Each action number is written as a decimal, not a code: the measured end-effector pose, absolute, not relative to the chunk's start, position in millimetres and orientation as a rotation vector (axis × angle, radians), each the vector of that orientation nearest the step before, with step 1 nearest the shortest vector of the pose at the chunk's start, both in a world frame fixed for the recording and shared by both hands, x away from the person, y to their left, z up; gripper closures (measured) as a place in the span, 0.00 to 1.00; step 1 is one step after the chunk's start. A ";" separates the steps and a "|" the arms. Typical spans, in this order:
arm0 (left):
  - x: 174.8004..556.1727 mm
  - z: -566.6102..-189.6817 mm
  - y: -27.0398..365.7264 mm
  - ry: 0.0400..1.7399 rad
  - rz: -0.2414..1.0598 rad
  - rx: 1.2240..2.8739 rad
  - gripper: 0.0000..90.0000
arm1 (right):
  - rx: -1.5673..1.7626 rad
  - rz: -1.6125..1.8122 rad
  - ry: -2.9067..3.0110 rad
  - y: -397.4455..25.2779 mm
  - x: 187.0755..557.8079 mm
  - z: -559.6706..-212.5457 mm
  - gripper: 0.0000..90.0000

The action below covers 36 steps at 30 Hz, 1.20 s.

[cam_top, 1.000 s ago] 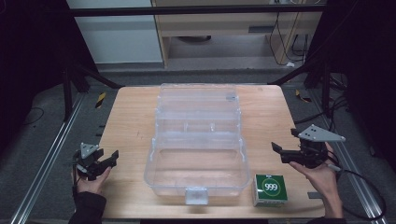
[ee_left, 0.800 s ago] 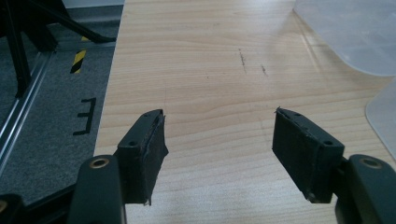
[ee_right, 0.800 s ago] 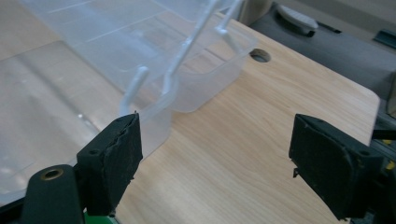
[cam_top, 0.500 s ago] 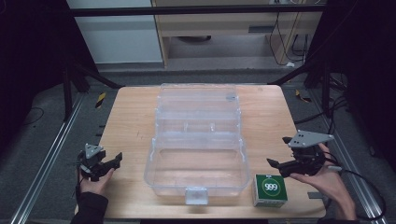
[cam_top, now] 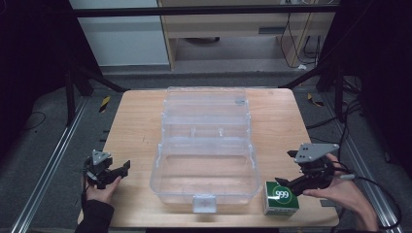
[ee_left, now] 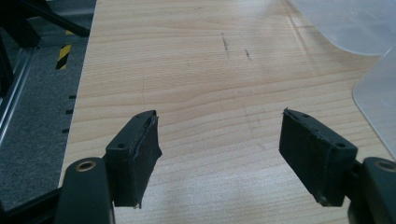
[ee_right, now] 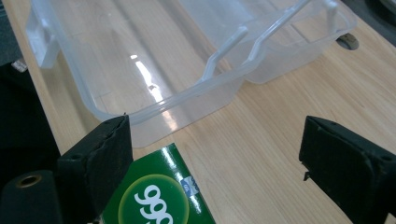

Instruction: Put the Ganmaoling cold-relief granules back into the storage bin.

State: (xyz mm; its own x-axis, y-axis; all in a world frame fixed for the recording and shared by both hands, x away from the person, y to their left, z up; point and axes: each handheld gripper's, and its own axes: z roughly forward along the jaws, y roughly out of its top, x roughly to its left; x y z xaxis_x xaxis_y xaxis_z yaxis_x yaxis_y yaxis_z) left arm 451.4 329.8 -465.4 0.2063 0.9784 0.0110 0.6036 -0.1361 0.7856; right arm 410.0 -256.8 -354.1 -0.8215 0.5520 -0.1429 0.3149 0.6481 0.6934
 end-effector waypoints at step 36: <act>453.1 -468.1 325.7 1.454 0.710 1.858 0.30 | 0.416 0.644 2.847 -241.2 408.5 -385.2 0.03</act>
